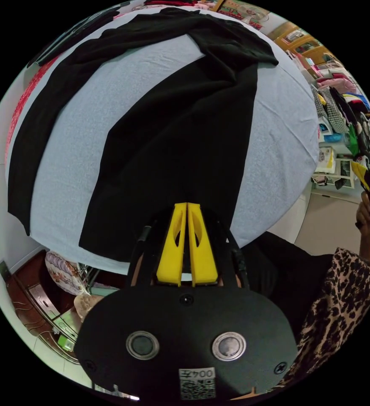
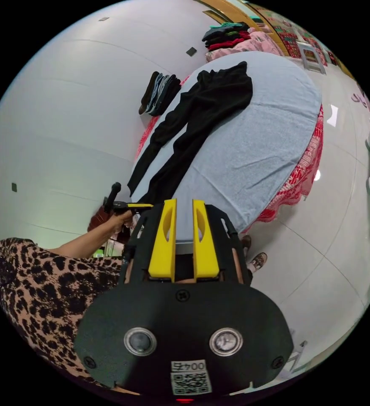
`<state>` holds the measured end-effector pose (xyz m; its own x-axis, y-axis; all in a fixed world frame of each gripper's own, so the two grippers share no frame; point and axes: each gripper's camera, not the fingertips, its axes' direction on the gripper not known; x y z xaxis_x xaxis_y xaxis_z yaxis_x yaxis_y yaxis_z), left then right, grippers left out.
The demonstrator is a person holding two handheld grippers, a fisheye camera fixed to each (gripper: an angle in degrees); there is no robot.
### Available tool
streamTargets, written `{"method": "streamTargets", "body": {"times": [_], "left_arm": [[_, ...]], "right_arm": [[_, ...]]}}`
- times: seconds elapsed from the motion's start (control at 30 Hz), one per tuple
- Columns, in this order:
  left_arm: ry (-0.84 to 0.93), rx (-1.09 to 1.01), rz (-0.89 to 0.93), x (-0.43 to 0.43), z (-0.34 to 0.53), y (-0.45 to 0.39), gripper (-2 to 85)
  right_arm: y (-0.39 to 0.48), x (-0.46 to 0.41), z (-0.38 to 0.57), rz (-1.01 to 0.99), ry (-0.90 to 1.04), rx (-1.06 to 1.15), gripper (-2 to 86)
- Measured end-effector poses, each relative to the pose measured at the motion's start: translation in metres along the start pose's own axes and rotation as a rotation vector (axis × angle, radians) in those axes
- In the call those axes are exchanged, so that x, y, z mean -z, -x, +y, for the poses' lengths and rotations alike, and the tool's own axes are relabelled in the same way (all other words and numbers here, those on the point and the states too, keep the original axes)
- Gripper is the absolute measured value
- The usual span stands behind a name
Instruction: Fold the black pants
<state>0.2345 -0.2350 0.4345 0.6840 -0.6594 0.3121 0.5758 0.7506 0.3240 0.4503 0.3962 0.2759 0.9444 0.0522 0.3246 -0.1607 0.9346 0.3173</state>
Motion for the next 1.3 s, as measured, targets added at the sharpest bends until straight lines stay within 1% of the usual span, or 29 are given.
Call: {"method": "streamTargets", "body": {"times": [0.17,0.23,0.3,0.37,0.43,0.47,0.53,0.57,0.63,0.73,0.8,0.97,1.0,1.07,1.17,1.3], "left_arm": [[-0.022,0.018,-0.001,-0.003,0.004,-0.003,0.2],[-0.021,0.005,0.004,-0.004,0.004,-0.003,0.1],[-0.022,-0.002,0.024,-0.005,0.004,0.0,0.1],[-0.019,0.002,0.075,-0.006,0.003,0.008,0.1],[-0.02,0.025,0.135,-0.008,0.003,0.017,0.1],[-0.021,0.046,0.175,-0.01,0.003,0.023,0.1],[-0.023,0.09,0.23,-0.012,0.004,0.032,0.1],[-0.023,0.119,0.258,-0.013,0.004,0.036,0.1],[-0.021,0.148,0.278,-0.015,0.004,0.04,0.1],[-0.029,0.21,0.302,-0.016,0.005,0.045,0.1],[-0.041,0.271,0.329,-0.018,0.007,0.05,0.1],[-0.09,0.497,0.396,-0.021,0.017,0.057,0.1],[-0.096,0.515,0.394,-0.021,0.017,0.057,0.1],[-0.126,0.578,0.379,-0.02,0.019,0.054,0.2],[-0.146,0.63,0.346,-0.017,0.017,0.049,0.1],[-0.137,0.635,0.265,-0.011,0.006,0.041,0.1]], "right_arm": [[0.01,0.036,-0.063,-0.044,-0.028,-0.033,7.6],[0.025,0.055,-0.103,0.003,-0.049,-0.024,7.3],[0.038,0.063,-0.139,0.041,-0.031,-0.018,7.2],[0.051,0.063,-0.18,0.102,0.035,-0.011,7.5],[0.075,0.055,-0.239,0.22,0.159,0.045,8.3],[0.082,0.052,-0.254,0.258,0.186,0.063,8.4],[0.105,0.034,-0.316,0.42,0.339,0.099,8.4],[0.109,0.029,-0.331,0.464,0.389,0.1,8.4],[0.121,0.004,-0.382,0.652,0.586,0.134,8.4],[0.126,-0.016,-0.424,0.832,0.72,0.216,8.3],[0.124,-0.023,-0.443,0.855,0.81,0.241,8.0],[0.158,0.001,-0.486,0.808,0.862,0.382,6.3],[0.167,0.008,-0.491,0.803,0.864,0.436,6.1],[0.179,0.019,-0.498,0.797,0.863,0.506,5.5],[0.193,0.036,-0.516,0.771,0.86,0.51,4.4],[0.211,0.059,-0.54,0.728,0.856,0.525,4.0]]}}
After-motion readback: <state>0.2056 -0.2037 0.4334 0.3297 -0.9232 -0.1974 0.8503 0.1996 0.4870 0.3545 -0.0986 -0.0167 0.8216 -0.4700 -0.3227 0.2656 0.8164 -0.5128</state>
